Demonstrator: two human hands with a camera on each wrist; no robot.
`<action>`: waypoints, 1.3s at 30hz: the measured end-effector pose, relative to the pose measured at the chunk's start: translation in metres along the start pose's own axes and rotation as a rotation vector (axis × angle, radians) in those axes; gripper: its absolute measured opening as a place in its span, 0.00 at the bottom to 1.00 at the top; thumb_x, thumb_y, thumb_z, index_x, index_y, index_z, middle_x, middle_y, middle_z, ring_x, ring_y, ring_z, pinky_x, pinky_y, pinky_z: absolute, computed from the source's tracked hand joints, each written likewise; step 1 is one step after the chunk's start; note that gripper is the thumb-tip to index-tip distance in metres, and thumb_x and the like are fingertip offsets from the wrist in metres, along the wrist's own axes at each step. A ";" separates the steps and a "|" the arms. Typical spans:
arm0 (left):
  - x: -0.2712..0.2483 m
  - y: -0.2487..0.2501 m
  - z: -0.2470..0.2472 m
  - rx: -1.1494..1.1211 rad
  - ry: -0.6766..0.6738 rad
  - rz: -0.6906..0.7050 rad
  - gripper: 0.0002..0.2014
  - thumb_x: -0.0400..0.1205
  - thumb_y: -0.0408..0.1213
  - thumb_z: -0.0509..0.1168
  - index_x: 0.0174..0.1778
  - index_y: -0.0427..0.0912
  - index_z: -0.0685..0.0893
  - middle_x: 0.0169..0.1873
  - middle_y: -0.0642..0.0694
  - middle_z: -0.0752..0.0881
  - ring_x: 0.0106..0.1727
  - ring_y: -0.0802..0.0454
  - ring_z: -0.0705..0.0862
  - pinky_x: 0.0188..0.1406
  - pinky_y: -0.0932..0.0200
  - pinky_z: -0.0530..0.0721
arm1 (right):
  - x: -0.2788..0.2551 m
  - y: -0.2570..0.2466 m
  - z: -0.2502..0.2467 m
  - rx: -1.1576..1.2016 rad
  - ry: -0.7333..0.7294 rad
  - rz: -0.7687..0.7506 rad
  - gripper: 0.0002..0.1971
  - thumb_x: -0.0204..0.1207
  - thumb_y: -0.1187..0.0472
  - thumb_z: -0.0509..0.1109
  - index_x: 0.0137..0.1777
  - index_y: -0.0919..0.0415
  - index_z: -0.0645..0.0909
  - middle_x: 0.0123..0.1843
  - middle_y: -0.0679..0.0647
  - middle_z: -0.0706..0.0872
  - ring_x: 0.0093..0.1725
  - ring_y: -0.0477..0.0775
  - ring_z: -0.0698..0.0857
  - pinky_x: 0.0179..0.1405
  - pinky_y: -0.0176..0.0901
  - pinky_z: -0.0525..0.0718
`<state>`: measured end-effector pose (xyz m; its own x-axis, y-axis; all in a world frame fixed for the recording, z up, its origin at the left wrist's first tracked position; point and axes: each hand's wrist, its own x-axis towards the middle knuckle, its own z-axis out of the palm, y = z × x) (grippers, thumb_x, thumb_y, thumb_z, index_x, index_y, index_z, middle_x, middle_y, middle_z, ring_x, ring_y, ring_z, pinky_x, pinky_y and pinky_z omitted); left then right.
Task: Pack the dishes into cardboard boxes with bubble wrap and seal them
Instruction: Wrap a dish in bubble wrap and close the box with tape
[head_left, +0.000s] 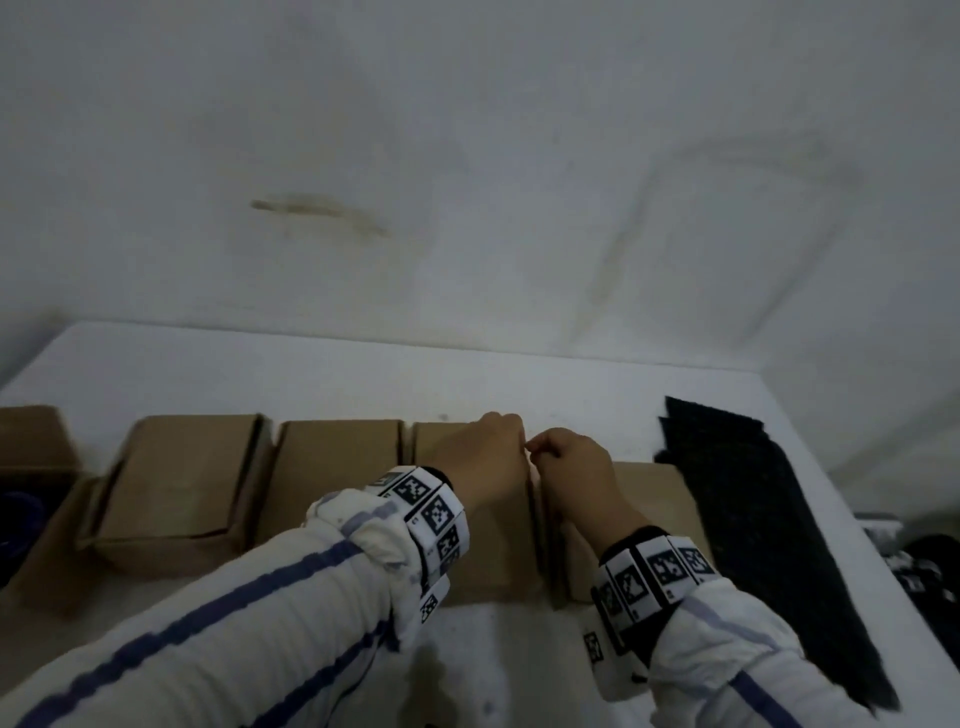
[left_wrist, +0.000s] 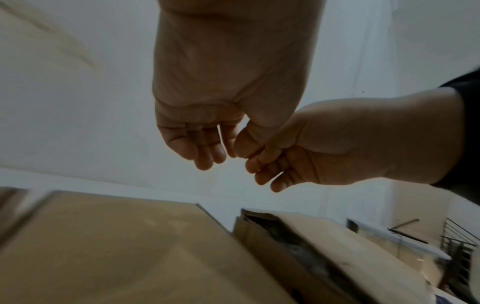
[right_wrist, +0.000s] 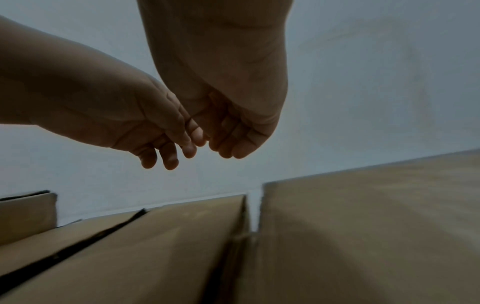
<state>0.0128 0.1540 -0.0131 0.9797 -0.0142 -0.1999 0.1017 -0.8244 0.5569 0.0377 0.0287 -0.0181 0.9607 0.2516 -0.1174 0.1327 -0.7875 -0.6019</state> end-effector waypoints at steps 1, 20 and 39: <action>0.007 0.015 0.011 0.014 -0.015 0.015 0.09 0.79 0.37 0.56 0.54 0.47 0.76 0.54 0.45 0.77 0.49 0.46 0.79 0.53 0.46 0.82 | 0.000 0.016 -0.011 0.009 0.015 0.021 0.14 0.77 0.68 0.61 0.55 0.59 0.86 0.56 0.54 0.88 0.58 0.54 0.83 0.49 0.34 0.72; 0.063 0.115 0.118 0.215 -0.057 0.256 0.17 0.80 0.37 0.57 0.65 0.47 0.75 0.62 0.46 0.74 0.61 0.44 0.72 0.59 0.50 0.74 | 0.014 0.222 -0.072 -0.284 -0.161 0.415 0.20 0.76 0.53 0.69 0.63 0.63 0.77 0.65 0.64 0.74 0.63 0.65 0.78 0.62 0.49 0.77; 0.053 0.138 0.099 -0.322 -0.139 0.323 0.40 0.70 0.53 0.75 0.77 0.53 0.65 0.73 0.50 0.71 0.73 0.52 0.70 0.72 0.48 0.72 | 0.003 0.133 -0.131 0.353 0.134 0.157 0.07 0.71 0.62 0.69 0.34 0.64 0.81 0.34 0.59 0.83 0.37 0.56 0.81 0.42 0.50 0.81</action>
<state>0.0621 -0.0164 -0.0274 0.9398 -0.3346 -0.0693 -0.1344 -0.5486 0.8252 0.0900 -0.1491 0.0047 0.9890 0.0497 -0.1390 -0.0872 -0.5631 -0.8218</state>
